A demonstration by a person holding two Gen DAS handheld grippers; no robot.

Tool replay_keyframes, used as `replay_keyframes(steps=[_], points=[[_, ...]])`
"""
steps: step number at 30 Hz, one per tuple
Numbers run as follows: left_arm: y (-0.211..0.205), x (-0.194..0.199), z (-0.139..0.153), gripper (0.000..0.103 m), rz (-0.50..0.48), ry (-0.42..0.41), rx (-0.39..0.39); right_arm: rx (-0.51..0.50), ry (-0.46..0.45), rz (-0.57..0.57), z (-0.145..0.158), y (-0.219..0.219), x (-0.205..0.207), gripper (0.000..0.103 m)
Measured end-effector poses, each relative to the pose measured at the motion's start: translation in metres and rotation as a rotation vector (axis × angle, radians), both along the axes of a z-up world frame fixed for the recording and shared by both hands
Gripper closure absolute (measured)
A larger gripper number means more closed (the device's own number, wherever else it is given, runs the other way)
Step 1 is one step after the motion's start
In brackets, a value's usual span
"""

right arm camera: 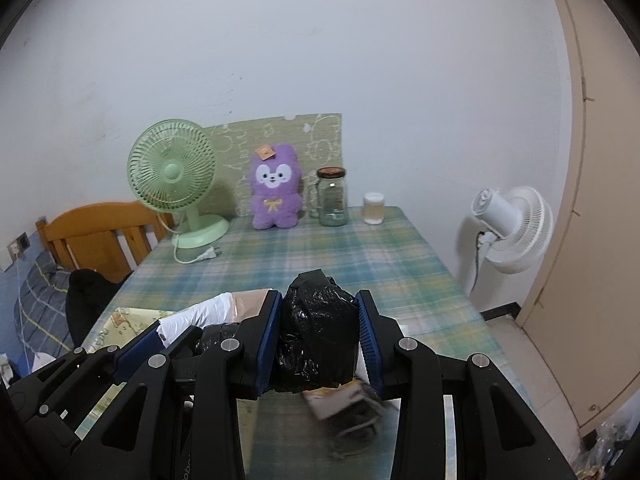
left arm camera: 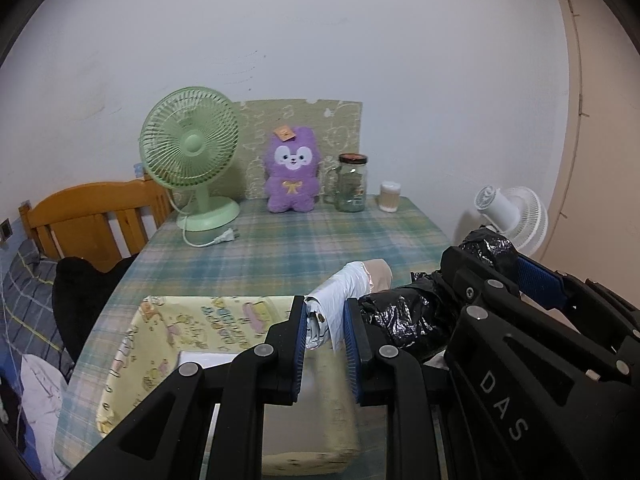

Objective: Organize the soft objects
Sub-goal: 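Carry the towel and black bag with both tools toward the yellow fabric box, then lower both items into the yellow box and open both tools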

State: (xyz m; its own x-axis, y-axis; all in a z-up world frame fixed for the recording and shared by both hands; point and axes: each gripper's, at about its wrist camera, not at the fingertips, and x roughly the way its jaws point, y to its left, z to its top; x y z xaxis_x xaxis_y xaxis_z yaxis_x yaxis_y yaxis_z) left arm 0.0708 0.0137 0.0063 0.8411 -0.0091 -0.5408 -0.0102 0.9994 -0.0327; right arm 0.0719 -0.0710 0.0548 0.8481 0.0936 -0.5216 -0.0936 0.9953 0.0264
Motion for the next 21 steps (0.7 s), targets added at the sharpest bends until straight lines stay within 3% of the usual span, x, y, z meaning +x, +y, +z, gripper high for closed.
replay_keyframes(steps=[21], points=[[0.075, 0.010, -0.036, 0.087, 0.075, 0.092, 0.023, 0.000, 0.095, 0.106, -0.038, 0.083, 0.025, 0.062]])
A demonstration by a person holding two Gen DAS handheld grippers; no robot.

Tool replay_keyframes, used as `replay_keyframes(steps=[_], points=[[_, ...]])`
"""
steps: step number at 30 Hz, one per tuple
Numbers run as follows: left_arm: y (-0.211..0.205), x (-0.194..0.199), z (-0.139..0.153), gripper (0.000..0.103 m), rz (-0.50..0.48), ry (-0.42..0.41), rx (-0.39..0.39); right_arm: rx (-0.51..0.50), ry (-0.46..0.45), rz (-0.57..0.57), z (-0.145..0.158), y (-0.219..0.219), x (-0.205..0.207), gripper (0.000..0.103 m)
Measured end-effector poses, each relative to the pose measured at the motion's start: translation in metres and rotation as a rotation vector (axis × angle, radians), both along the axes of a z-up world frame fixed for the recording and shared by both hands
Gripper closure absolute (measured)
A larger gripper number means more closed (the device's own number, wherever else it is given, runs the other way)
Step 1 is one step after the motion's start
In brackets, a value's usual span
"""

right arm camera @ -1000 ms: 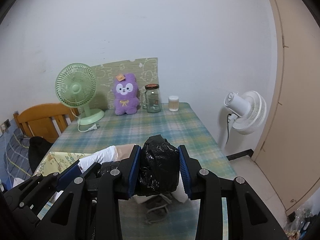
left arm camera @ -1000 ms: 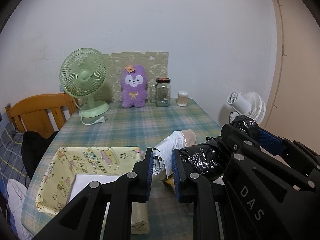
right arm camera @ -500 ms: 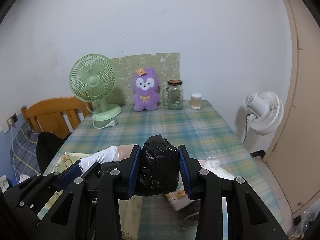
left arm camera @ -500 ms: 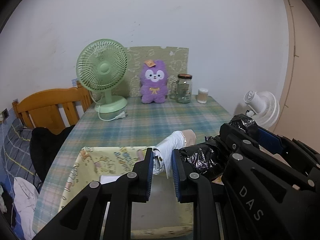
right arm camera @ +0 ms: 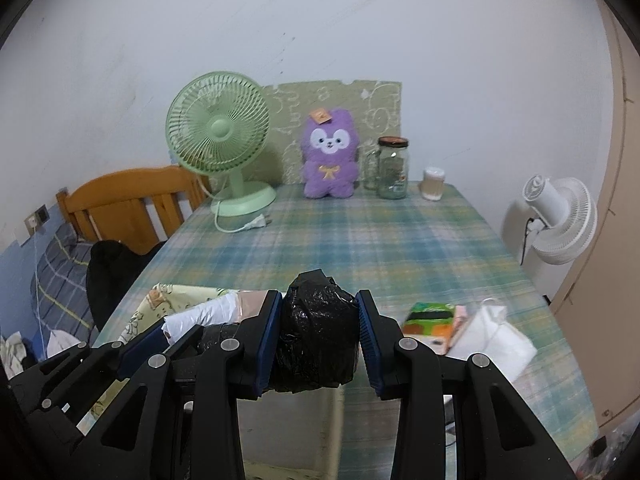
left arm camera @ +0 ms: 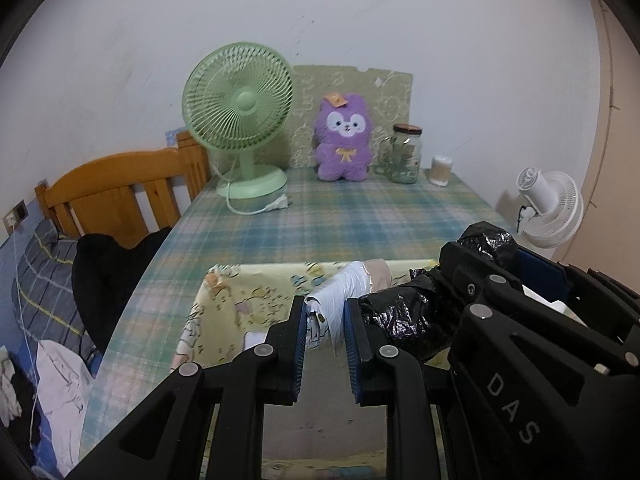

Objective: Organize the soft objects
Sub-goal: 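Lower both items into the yellow box and open both tools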

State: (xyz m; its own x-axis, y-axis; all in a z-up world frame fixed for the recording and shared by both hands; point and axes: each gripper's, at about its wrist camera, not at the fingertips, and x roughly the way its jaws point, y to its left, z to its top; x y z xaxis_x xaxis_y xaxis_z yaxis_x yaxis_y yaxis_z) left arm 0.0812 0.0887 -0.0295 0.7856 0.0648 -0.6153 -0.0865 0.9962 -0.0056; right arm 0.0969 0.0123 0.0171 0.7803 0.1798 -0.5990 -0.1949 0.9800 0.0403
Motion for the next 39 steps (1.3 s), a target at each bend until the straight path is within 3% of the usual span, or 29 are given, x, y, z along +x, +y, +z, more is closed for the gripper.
replay_keyframes(steps=[8, 13, 18, 26, 30, 32, 33, 39], points=[[0.017, 0.012, -0.026, 0.084, 0.024, 0.086, 0.003, -0.021, 0.062, 0.022, -0.025, 0.019, 0.016, 0.062], [0.022, 0.017, -0.039, 0.069, 0.036, 0.133, 0.009, -0.049, 0.086, 0.016, -0.038, 0.025, 0.026, 0.060], [0.025, 0.023, -0.044, 0.068, 0.030, 0.151, -0.001, -0.068, 0.097, 0.017, -0.045, 0.029, 0.035, 0.059], [0.027, 0.027, -0.043, 0.059, -0.008, 0.157, -0.051, -0.040, 0.104, 0.067, -0.043, 0.028, 0.038, 0.035], [0.023, 0.024, -0.038, 0.045, -0.029, 0.152, -0.061, -0.026, 0.101, 0.080, -0.040, 0.027, 0.034, 0.031], [0.019, 0.020, -0.034, 0.031, -0.034, 0.140, -0.044, -0.049, 0.080, 0.053, -0.036, 0.025, 0.031, 0.023], [0.016, 0.018, -0.031, 0.019, -0.026, 0.129, -0.027, -0.052, 0.068, 0.049, -0.034, 0.025, 0.029, 0.019], [0.013, 0.009, -0.020, 0.014, -0.019, 0.098, -0.028, -0.045, 0.041, 0.063, -0.022, 0.019, 0.018, 0.019]])
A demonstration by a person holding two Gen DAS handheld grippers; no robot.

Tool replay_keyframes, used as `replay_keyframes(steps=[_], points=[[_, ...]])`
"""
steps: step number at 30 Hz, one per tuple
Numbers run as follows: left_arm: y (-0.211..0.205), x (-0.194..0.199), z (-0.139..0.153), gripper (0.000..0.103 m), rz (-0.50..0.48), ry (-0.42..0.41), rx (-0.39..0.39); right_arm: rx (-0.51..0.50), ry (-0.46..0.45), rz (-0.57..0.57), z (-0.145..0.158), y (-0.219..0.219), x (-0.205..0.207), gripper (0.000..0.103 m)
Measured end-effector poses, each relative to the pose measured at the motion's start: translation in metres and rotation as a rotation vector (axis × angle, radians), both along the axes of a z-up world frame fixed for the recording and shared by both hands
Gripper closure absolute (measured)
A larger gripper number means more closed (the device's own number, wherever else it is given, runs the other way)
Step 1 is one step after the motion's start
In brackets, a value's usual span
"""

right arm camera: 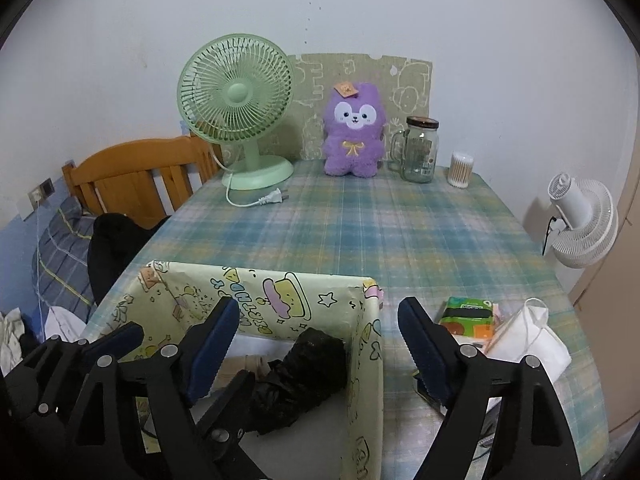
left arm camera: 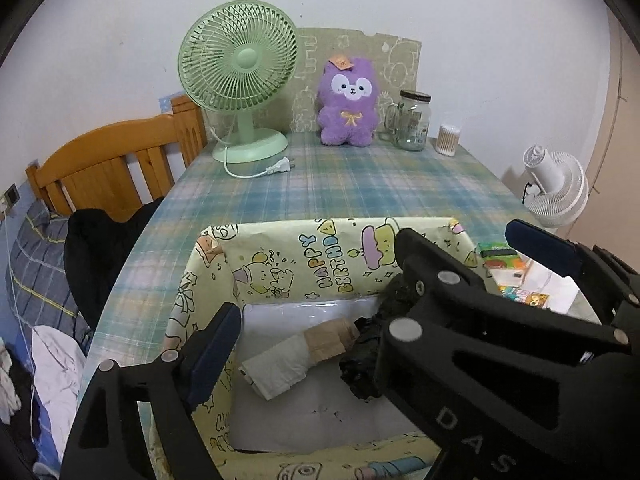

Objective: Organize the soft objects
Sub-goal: 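Lower both items into the yellow box and open both tools, then withdraw both tools from the box back toward the remaining items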

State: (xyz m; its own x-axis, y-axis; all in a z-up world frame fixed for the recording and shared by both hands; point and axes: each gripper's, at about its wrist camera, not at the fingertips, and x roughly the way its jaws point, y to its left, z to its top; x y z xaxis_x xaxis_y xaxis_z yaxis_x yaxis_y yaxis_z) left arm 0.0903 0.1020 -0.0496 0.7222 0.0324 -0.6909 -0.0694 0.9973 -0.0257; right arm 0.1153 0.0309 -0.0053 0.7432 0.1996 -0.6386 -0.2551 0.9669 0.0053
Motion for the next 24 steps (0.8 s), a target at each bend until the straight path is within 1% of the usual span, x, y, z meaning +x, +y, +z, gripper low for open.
replay_keyframes(steps=[3, 7, 9, 13, 16, 24], points=[[-0.001, -0.003, 0.005, 0.012, 0.005, -0.012, 0.000, -0.006, -0.014, 0.007, 0.006, -0.002, -0.005, 0.018], [-0.007, -0.009, 0.013, 0.009, 0.002, -0.033, 0.005, -0.014, -0.040, -0.005, 0.015, -0.008, -0.013, 0.008], [-0.011, -0.012, 0.017, 0.008, 0.003, -0.042, 0.010, -0.013, -0.052, -0.012, 0.019, -0.011, -0.017, 0.007], [-0.017, -0.018, 0.026, 0.004, 0.009, -0.063, 0.022, -0.008, -0.072, -0.016, 0.028, -0.017, -0.023, 0.005], [-0.020, -0.022, 0.032, 0.002, 0.008, -0.076, 0.023, -0.002, -0.090, -0.018, 0.034, -0.023, -0.029, 0.004], [-0.033, -0.030, 0.046, 0.000, -0.009, -0.104, 0.009, 0.019, -0.131, -0.023, 0.052, -0.038, -0.044, 0.004]])
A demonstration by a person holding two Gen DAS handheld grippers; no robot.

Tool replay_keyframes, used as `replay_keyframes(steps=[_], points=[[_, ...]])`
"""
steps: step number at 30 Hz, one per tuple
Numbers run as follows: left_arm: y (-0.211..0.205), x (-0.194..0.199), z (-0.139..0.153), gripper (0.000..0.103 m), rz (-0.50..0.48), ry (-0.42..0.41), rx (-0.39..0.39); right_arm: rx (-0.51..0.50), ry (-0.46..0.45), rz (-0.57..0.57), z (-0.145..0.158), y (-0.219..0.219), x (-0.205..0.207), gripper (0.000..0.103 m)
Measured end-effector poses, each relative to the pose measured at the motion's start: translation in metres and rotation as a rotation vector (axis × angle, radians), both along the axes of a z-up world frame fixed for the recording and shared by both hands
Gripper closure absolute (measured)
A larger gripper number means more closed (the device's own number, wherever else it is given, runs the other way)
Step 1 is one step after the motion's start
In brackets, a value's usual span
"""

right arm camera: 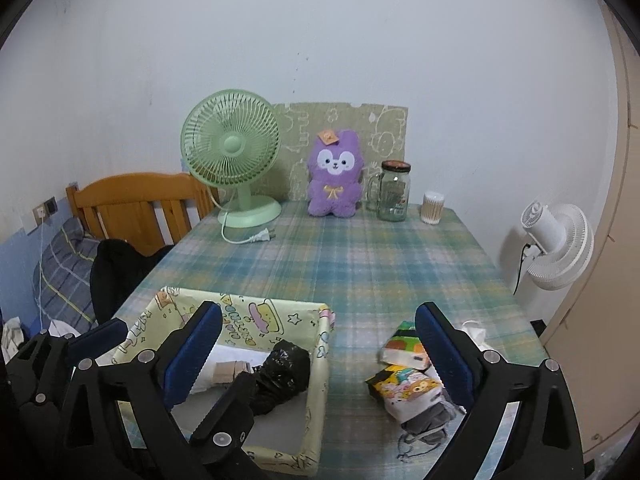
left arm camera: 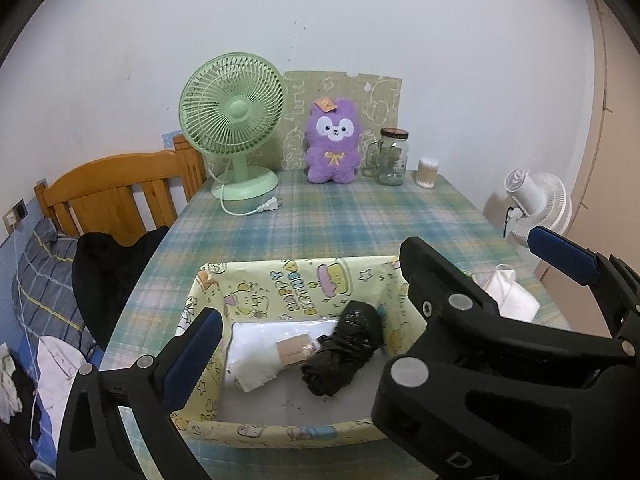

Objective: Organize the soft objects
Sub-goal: 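Withdraw both tools from the box back toward the remaining items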

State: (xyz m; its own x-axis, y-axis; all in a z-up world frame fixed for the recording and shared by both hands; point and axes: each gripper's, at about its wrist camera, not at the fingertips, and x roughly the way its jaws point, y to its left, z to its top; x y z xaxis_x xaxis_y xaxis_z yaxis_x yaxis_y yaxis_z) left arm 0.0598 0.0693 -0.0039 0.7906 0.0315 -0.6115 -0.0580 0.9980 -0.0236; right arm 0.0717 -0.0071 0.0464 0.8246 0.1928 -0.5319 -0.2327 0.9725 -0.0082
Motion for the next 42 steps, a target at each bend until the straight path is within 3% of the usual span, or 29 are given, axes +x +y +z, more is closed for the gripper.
replay_keyframes(steps=[13, 24, 42], points=[[-0.028, -0.016, 0.015, 0.002, -0.004, -0.069, 0.018, 0.029, -0.034, -0.029, 0.015, -0.033, -0.018, 0.000], [-0.062, -0.020, 0.018, 0.003, -0.034, -0.078, 0.015, 0.050, -0.044, -0.048, 0.019, -0.069, -0.029, 0.000], [-0.110, -0.019, -0.002, 0.007, -0.064, -0.079, 0.003, 0.048, -0.046, -0.070, 0.003, -0.123, -0.038, 0.000]])
